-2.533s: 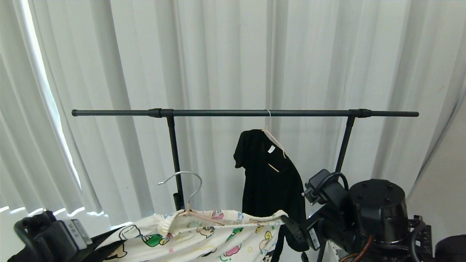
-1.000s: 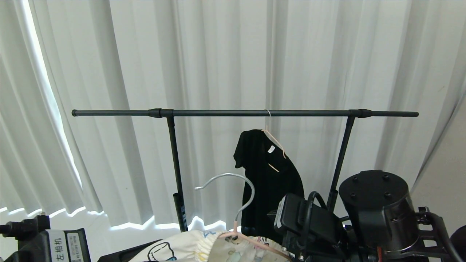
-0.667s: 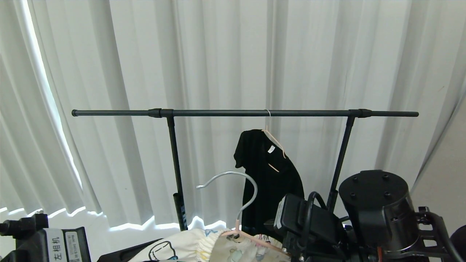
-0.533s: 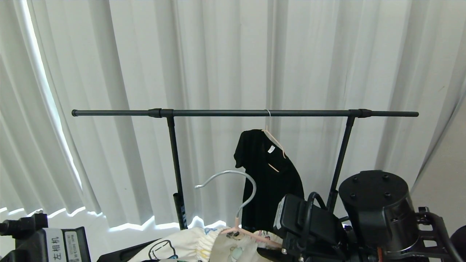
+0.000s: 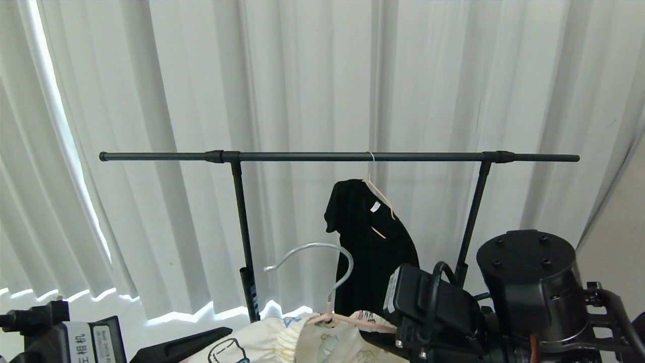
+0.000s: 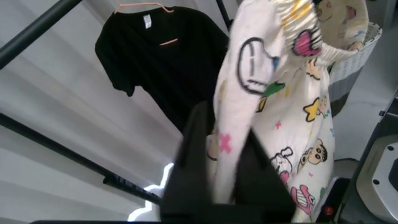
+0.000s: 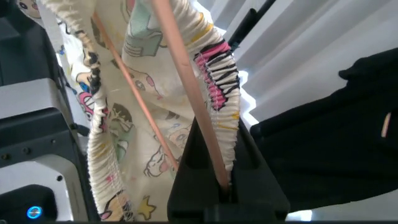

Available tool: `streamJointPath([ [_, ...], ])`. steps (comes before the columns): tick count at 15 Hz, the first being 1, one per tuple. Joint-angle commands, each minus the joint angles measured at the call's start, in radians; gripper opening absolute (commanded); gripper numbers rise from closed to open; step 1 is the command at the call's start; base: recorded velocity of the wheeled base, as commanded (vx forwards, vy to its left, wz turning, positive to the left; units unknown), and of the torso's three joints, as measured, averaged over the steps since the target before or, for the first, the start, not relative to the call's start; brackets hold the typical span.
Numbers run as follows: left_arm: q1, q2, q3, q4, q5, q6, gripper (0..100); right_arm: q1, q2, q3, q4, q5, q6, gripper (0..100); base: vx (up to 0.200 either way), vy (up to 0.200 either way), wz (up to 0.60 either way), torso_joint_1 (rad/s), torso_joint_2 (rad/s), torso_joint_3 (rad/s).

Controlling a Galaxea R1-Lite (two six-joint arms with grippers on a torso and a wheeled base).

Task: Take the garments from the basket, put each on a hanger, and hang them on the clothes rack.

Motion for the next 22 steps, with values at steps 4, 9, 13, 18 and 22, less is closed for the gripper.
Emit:
streamJointPath([
  [4, 0.064, -0.035, 0.058, 0.001, 0.003, -0.002, 100, -0.134, -0.067, 0.011, 0.001, 0.000, -0.094, 0, 0.000, 0.000, 0.00, 0.000, 0.00, 0.000],
  [9, 0.184, -0.168, 0.169, 0.003, 0.003, -0.005, 100, -0.240, -0.121, 0.018, 0.004, 0.006, -0.120, 0, 0.000, 0.000, 0.00, 0.000, 0.00, 0.000],
  [13, 0.402, -0.079, 0.215, 0.003, -0.033, -0.036, 100, -0.232, -0.168, 0.018, 0.013, 0.009, -0.163, 0, 0.000, 0.000, 0.00, 0.000, 0.00, 0.000],
  [18, 0.389, 0.046, 0.209, 0.003, -0.102, -0.118, 100, -0.191, -0.223, 0.011, 0.039, 0.008, -0.172, 0, 0.000, 0.000, 0.00, 0.000, 0.00, 0.000],
  [22, 0.477, 0.132, 0.192, 0.001, -0.165, -0.120, 100, -0.174, -0.243, 0.013, 0.053, 0.005, -0.172, 0, 0.000, 0.000, 0.00, 0.000, 0.00, 0.000],
])
